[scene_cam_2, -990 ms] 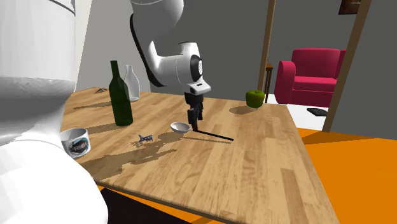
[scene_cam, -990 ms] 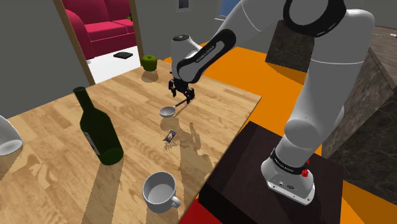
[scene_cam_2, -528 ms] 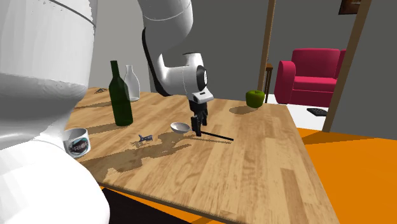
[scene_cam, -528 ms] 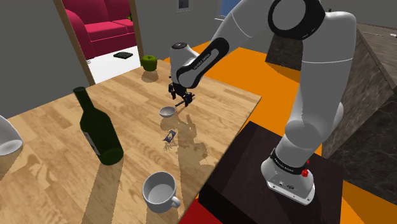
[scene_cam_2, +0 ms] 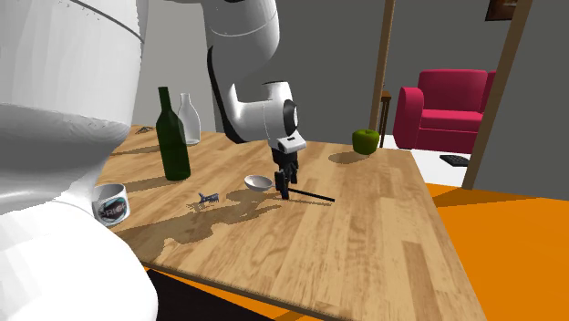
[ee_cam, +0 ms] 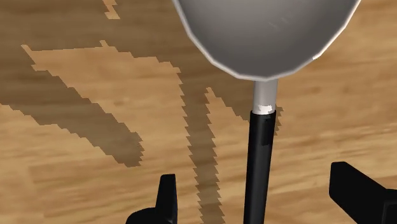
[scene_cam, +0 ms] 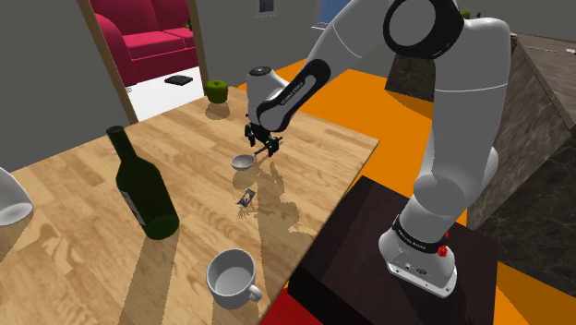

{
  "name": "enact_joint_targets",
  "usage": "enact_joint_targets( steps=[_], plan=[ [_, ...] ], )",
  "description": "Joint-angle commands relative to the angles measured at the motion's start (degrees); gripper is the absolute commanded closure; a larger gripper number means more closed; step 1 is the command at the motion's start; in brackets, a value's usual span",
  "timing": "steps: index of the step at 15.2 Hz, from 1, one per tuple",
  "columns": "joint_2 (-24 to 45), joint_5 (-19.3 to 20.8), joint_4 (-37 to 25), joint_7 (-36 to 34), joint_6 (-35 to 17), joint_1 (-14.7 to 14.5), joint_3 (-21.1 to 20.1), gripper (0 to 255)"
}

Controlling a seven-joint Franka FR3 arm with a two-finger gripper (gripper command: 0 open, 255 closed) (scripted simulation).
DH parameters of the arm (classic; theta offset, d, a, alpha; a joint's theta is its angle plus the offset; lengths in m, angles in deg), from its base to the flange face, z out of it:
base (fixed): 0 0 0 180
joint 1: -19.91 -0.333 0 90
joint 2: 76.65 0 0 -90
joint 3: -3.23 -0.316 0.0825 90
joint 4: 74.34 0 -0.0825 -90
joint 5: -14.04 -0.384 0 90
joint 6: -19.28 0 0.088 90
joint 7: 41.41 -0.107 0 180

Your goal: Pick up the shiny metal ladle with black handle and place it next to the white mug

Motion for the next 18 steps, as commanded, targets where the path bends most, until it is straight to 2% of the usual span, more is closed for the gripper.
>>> enact_joint_targets(
  steps=[1, 2, 11, 18],
  plan=[
    [0.0, 0.0, 0.0, 0.0, 0.0, 0.0, 0.0, 0],
    [0.0, 0.0, 0.0, 0.0, 0.0, 0.0, 0.0, 255],
    [0.0, 0.0, 0.0, 0.0, 0.0, 0.0, 0.0, 255],
    [-4.0, -2.6, -0.4, 2.2, 4.1, 0.9, -1.4, 255]
  ],
)
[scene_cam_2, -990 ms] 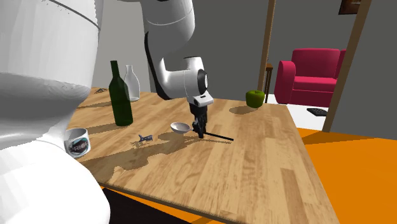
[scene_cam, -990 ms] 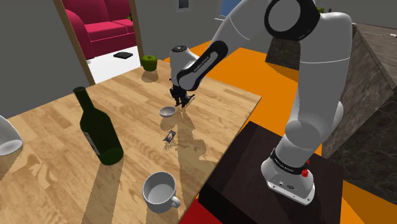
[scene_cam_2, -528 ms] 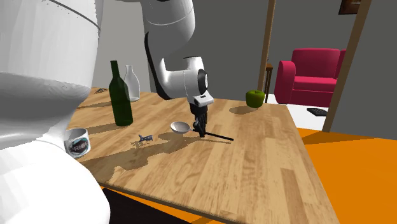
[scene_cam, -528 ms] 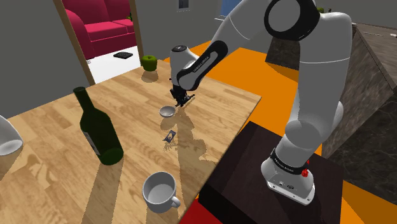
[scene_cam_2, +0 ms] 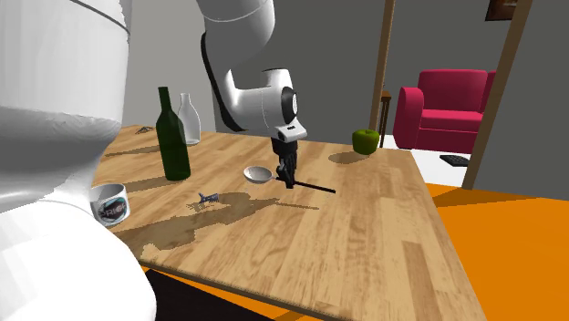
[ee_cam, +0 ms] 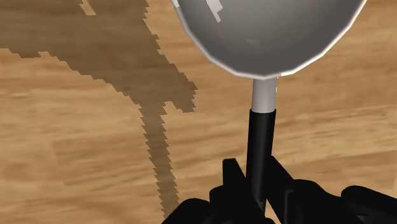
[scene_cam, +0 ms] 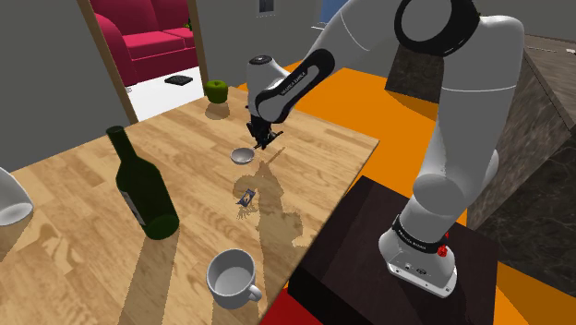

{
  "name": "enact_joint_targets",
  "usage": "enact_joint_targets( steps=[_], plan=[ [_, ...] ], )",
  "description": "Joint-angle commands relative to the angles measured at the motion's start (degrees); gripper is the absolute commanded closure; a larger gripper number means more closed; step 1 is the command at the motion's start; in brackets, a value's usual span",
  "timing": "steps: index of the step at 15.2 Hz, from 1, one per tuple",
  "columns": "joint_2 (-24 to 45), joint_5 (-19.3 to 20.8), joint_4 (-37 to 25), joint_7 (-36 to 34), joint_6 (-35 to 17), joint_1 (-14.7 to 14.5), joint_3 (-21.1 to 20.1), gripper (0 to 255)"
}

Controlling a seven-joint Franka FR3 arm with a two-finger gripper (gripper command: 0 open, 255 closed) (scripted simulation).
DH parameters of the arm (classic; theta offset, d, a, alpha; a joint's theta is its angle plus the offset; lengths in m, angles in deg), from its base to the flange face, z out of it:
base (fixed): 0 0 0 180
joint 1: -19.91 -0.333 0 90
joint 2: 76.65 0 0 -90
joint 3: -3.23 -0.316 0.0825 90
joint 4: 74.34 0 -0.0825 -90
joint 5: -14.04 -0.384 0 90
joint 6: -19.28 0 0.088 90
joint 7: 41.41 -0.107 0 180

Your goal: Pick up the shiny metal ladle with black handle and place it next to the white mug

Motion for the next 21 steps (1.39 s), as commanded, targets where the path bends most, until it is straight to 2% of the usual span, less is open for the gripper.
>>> enact_joint_targets(
  steps=[1, 21],
  plan=[
    [-1.0, -0.7, -0.4, 0.6, 1.3, 0.2, -0.3, 255],
    [-9.9, -6.7, -5.3, 5.7, 14.4, 1.3, -2.2, 255]
  ],
)
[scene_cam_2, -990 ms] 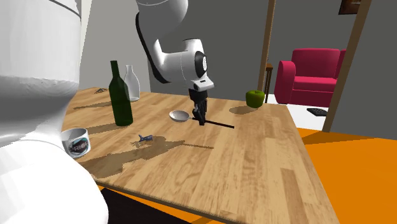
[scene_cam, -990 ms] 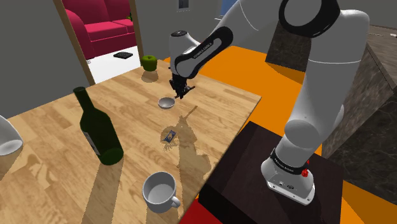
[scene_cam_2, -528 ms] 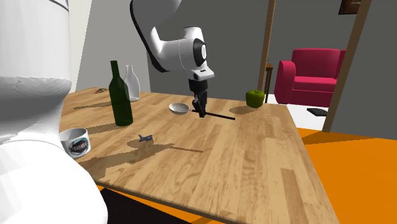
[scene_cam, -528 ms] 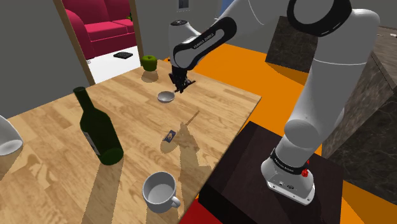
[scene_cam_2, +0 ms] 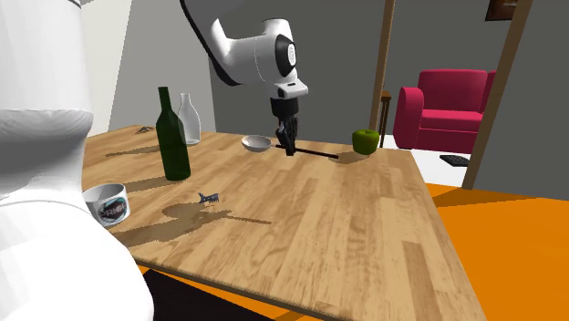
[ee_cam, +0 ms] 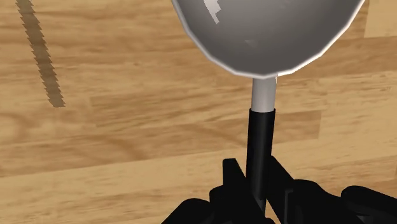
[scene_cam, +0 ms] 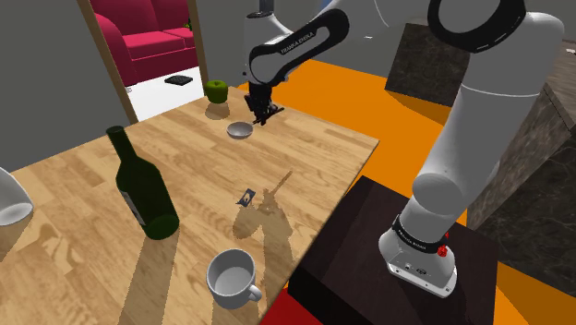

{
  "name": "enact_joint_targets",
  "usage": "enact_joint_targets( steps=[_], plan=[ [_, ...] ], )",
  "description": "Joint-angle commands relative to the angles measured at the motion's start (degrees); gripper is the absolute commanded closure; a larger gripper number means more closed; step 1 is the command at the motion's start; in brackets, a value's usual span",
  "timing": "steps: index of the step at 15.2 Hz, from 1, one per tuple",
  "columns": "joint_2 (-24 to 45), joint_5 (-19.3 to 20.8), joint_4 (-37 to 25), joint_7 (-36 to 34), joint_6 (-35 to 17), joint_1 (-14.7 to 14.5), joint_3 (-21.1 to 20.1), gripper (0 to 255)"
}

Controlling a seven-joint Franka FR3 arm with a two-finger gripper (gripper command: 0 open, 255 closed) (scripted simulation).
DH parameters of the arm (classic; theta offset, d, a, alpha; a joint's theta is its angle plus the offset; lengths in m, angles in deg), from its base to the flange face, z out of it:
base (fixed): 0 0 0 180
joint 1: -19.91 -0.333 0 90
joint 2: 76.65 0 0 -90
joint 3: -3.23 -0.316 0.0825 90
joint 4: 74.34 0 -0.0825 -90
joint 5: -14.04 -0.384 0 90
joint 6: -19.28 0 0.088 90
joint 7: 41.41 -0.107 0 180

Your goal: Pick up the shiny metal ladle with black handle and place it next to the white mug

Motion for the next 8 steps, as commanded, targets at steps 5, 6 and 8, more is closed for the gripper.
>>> enact_joint_targets(
  steps=[5, 6, 8],
  plan=[
    [-4.2, -0.9, 3.8, -4.2, 0.7, -2.4, -2.2, 255],
    [-5.0, -1.1, 4.7, -5.3, 0.7, -3.0, -2.8, 255],
    [-6.4, -1.4, 6.4, -7.7, 0.7, -4.3, -4.0, 255]
  ],
)
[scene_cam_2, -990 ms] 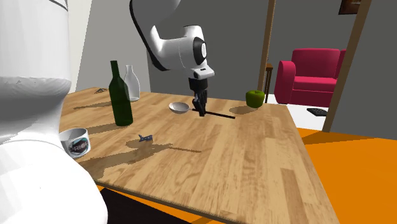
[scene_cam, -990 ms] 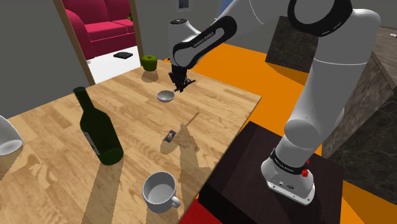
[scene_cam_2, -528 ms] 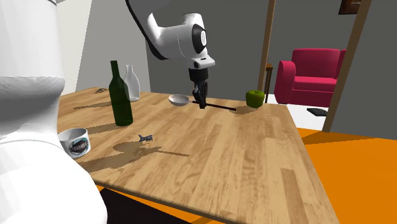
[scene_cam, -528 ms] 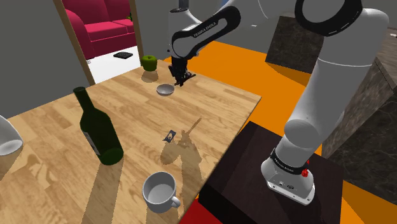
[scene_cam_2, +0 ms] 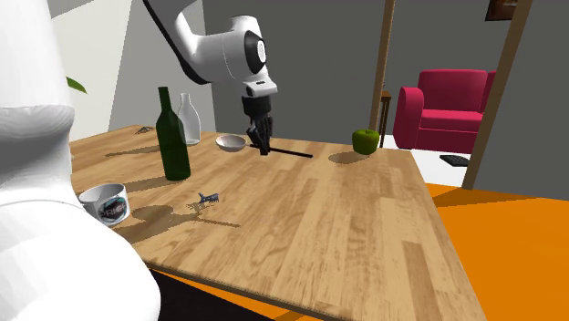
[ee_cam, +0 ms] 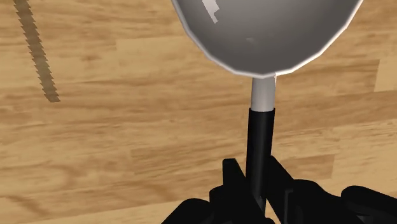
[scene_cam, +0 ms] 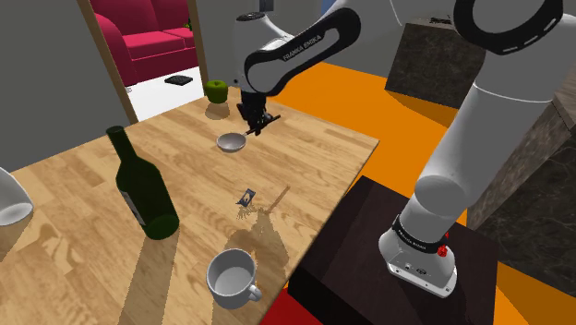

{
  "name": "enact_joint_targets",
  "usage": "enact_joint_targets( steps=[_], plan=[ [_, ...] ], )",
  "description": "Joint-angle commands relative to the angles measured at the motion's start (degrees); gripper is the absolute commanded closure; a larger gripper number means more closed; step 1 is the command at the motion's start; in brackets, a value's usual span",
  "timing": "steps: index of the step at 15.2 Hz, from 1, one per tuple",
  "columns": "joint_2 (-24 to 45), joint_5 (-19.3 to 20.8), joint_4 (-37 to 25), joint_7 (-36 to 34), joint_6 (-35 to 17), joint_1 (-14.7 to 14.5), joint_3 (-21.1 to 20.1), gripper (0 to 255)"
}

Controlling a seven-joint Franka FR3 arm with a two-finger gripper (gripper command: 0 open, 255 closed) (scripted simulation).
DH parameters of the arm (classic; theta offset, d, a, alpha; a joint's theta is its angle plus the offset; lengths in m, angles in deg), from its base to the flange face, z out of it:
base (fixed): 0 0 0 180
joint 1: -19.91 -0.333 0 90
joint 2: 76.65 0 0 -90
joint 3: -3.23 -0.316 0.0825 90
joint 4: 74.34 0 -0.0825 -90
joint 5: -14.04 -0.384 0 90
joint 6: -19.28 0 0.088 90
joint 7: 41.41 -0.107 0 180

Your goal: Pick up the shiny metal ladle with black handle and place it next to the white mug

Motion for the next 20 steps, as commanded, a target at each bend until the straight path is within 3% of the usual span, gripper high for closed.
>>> enact_joint_targets(
  steps=[1, 11, 20],
  plan=[
    [-1.7, -0.5, 1.3, -2.4, 0.6, -1.4, -1.3, 255],
    [-5.4, -1.7, 4.9, -15.4, 2.0, -8.1, -8.3, 255],
    [-3.6, -0.5, 2.5, -28.9, 4.8, -14.3, -15.2, 255]
  ],
)
